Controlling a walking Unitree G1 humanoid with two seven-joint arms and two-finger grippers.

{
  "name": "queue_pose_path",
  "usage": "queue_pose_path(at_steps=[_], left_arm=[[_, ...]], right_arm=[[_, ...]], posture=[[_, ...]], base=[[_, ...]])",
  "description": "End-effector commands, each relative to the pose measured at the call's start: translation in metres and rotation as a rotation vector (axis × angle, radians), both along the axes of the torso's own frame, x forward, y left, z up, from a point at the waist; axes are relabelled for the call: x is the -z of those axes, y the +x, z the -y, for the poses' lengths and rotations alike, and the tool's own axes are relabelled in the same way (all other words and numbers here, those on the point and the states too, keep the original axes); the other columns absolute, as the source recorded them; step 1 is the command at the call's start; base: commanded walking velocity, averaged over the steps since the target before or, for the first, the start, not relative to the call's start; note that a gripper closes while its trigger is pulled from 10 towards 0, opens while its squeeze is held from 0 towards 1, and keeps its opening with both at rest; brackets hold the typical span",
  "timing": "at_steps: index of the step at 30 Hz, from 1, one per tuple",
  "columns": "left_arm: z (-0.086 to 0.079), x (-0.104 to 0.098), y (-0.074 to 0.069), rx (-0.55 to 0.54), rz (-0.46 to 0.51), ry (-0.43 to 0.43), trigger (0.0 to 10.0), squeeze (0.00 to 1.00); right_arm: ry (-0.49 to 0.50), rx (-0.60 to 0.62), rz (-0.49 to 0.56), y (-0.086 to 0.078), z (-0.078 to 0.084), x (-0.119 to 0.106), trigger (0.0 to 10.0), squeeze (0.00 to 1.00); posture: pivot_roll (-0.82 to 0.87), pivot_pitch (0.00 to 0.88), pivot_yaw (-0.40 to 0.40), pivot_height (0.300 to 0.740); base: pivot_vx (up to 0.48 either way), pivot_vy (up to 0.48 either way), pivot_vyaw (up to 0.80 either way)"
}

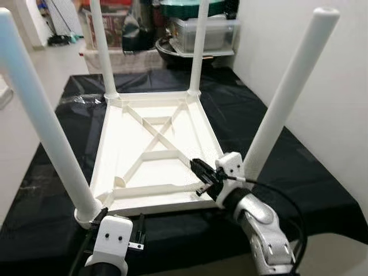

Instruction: Building children table

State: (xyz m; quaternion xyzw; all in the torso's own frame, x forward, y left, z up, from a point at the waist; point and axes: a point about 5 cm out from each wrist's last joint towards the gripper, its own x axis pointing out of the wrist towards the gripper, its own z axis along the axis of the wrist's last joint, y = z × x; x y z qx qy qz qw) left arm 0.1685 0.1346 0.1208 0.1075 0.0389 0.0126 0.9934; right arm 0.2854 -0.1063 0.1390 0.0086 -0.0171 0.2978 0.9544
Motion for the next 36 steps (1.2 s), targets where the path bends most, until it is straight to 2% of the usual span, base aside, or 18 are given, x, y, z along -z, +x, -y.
queue_pose_path(at_steps=[1,4,5,8,9,11,19,20,29,36], left_arm=[[-0.001,0.005,0.0,0.004,-0.013,-0.001,10.0,0.0],[-0.001,0.006,0.001,0.005,-0.014,0.0,10.0,0.0],[-0.001,0.007,0.002,0.006,-0.017,0.0,10.0,0.0],[-0.001,0.008,0.002,0.01,-0.021,-0.005,10.0,0.0],[-0.002,0.009,0.003,0.01,-0.022,-0.008,10.0,0.0],[-0.002,0.009,0.003,0.009,-0.022,-0.008,10.0,0.0],[-0.003,0.011,0.005,0.009,-0.021,-0.006,10.0,0.0],[-0.004,0.012,0.005,0.008,-0.022,-0.007,10.0,0.0],[-0.005,0.015,0.007,0.001,-0.027,-0.023,10.0,0.0],[-0.004,0.018,0.008,0.006,-0.037,-0.028,10.0,0.0]], right_arm=[[-0.006,-0.006,0.001,-0.004,-0.002,0.001,10.0,1.0],[-0.007,-0.019,-0.009,-0.007,-0.007,0.002,10.0,1.0],[-0.021,-0.027,-0.007,-0.009,-0.01,0.003,10.0,0.0],[-0.026,-0.017,-0.019,-0.011,-0.011,0.004,10.0,0.0],[-0.025,-0.01,-0.018,-0.012,-0.01,0.005,10.0,0.99],[-0.014,-0.013,-0.015,-0.015,-0.01,0.004,10.0,1.0],[-0.028,0.006,-0.013,-0.017,-0.009,0.004,10.0,1.0],[-0.022,0.001,-0.021,-0.018,-0.008,0.004,10.0,0.0],[-0.032,-0.014,-0.02,-0.022,0.001,0.005,10.0,0.0],[-0.051,-0.017,0.004,-0.02,-0.008,0.002,10.0,0.0]], posture=[[0.0,0.044,-0.039,0.734],[0.0,0.043,-0.035,0.734],[0.0,0.043,-0.035,0.734],[0.0,0.043,-0.035,0.734],[0.0,0.043,-0.035,0.734],[0.0,0.044,-0.032,0.734],[0.0,0.043,-0.033,0.734],[0.0,0.039,-0.032,0.734],[-0.01,0.038,-0.028,0.734],[-0.01,0.035,-0.028,0.734]], base=[[0.0,0.0,0.0],[0.0,0.0,0.0],[0.0,0.0,0.0],[0.0,0.0,0.0],[0.0,0.0,0.0],[0.0,0.0,0.0],[0.0,0.0,0.0],[0.0,0.0,0.0],[-0.029,0.0,0.0],[-0.301,0.0,0.0]])
